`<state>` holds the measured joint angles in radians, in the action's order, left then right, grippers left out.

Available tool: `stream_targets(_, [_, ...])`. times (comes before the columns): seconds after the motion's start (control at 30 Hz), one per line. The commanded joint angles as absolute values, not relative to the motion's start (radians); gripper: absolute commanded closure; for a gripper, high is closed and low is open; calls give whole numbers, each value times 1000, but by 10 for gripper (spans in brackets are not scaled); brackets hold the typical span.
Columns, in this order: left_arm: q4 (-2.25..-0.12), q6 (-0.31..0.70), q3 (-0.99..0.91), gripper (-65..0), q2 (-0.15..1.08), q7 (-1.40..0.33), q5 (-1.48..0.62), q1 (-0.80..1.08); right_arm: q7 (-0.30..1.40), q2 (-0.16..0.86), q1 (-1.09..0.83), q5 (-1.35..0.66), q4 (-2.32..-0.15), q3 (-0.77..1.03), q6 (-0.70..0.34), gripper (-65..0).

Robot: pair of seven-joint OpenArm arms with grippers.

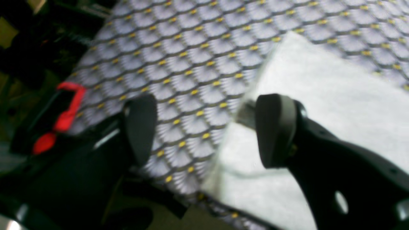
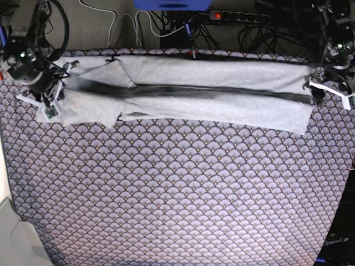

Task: Fold the T-shirt properly
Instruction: 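Grasp the sleeve with the right gripper and tuck it onto the folded band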

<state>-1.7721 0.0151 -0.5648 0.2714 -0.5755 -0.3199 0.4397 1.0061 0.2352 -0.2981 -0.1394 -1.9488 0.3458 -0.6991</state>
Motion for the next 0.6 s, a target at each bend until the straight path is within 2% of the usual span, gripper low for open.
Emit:
stream_targets(0.0, [-1788, 7, -573, -467, 288, -553, -318, 441, 990, 246, -297, -145, -1968, 351, -698, 0])
stream_targets(0.57, [-1788, 7, -575, -467, 300, -552, -320, 464, 990, 219, -334, -145, -1960, 349, -698, 0])
